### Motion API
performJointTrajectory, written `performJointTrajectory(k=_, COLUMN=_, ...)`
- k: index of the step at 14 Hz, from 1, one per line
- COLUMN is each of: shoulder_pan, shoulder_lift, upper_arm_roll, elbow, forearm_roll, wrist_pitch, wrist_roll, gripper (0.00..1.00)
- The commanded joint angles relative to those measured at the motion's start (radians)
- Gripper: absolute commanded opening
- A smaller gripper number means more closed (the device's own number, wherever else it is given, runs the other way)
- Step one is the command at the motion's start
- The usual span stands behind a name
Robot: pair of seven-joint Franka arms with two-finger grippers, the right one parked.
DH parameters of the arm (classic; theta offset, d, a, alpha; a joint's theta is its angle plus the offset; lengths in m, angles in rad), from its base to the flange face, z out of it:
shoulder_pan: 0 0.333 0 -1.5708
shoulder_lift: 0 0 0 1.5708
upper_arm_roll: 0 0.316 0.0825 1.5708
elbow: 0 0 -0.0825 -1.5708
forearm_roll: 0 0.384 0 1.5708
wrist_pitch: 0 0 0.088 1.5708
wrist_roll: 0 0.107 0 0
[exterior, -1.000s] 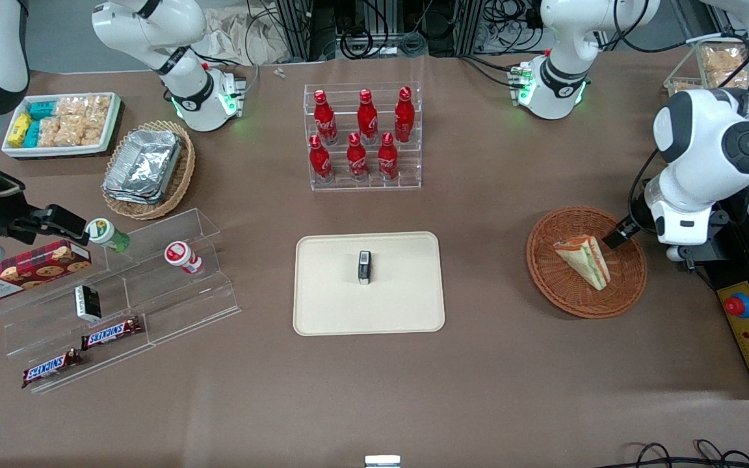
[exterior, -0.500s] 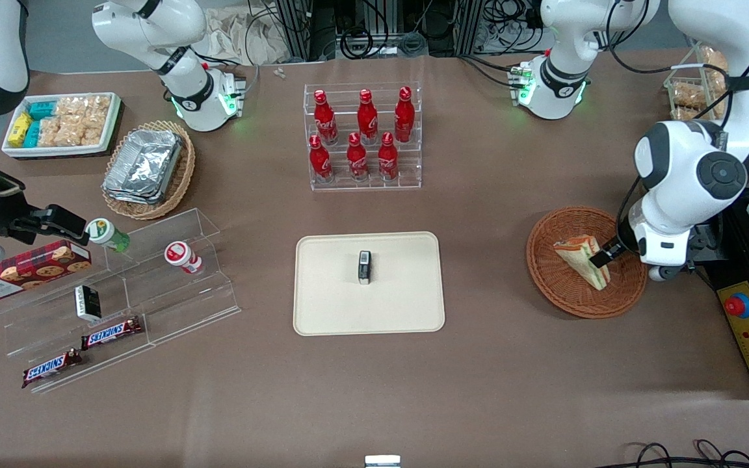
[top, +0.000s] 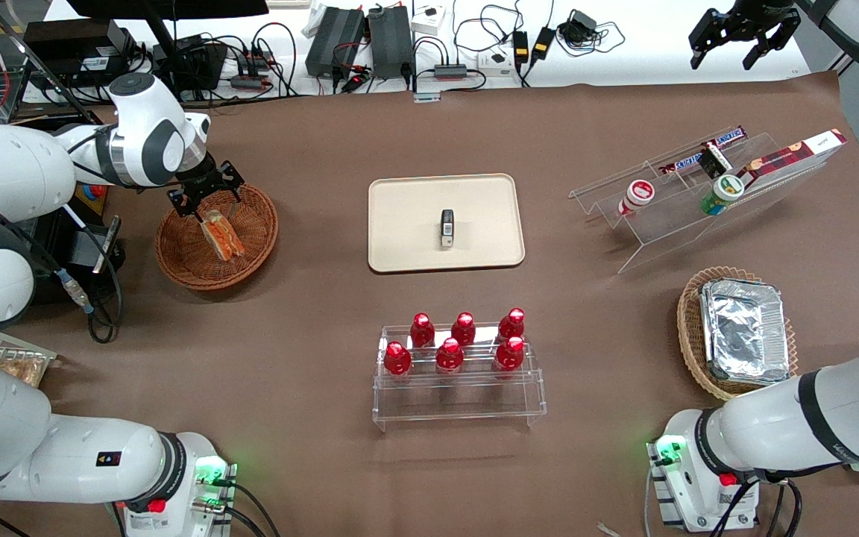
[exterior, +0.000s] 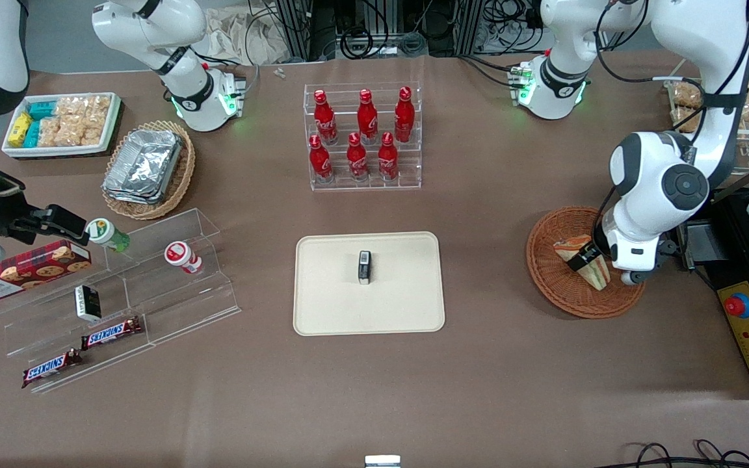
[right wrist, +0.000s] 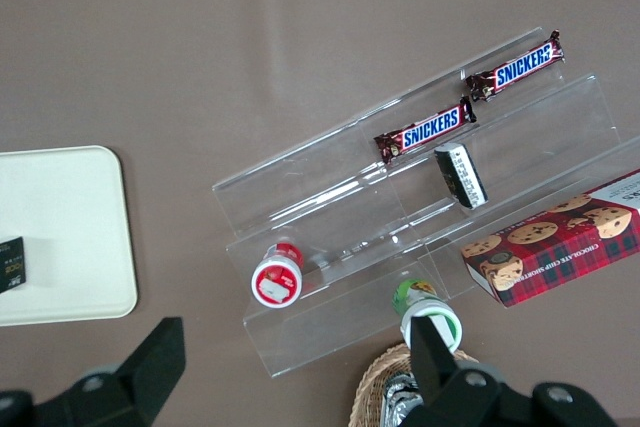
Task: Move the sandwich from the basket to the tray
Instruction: 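Lower the open left gripper around the wrapped sandwich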
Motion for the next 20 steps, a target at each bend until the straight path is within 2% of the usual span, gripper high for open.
performJointTrajectory(k=1, shoulder_pan=-0.002, shoulder_lift=-0.015, upper_arm_roll=0.003, elbow=-0.050, forearm_roll=0.009, wrist_pitch=0.046, wrist_roll=-0.002, gripper=1.00)
performJointTrajectory(k=5, shoulder_pan=0.005, shoulder_lift=-0.020, upper_arm_roll=0.003, elbow=-0.041, forearm_roll=0.009, wrist_pitch=0.021, wrist_roll=0.013, gripper=1.00)
performJointTrajectory(k=8, shoulder_pan=0.057, shoulder_lift=-0.029, upper_arm_roll=0.009, elbow=-0.043, forearm_roll=0.007, wrist_pitch=0.008, wrist_roll=0.119, gripper=1.00)
performJointTrajectory(k=14, shoulder_pan=0.061, shoulder_lift=-0.008, upper_arm_roll=0.006, elbow=-0.054, forearm_roll=-0.010, wrist_pitch=0.039, wrist_roll=0.099, gripper=1.00)
performJointTrajectory(k=18, shoulder_pan=0.054, shoulder_lift=0.011, upper_arm_roll=0.003, elbow=-0.130, forearm_roll=-0.008, wrist_pitch=0.172, wrist_roll=0.076, gripper=1.00)
performJointTrajectory(k=20, shoulder_pan=0.054, shoulder_lift=0.029, upper_arm_roll=0.003, elbow=-0.135, forearm_roll=-0.008, wrist_pitch=0.186, wrist_roll=0.076, gripper=1.00)
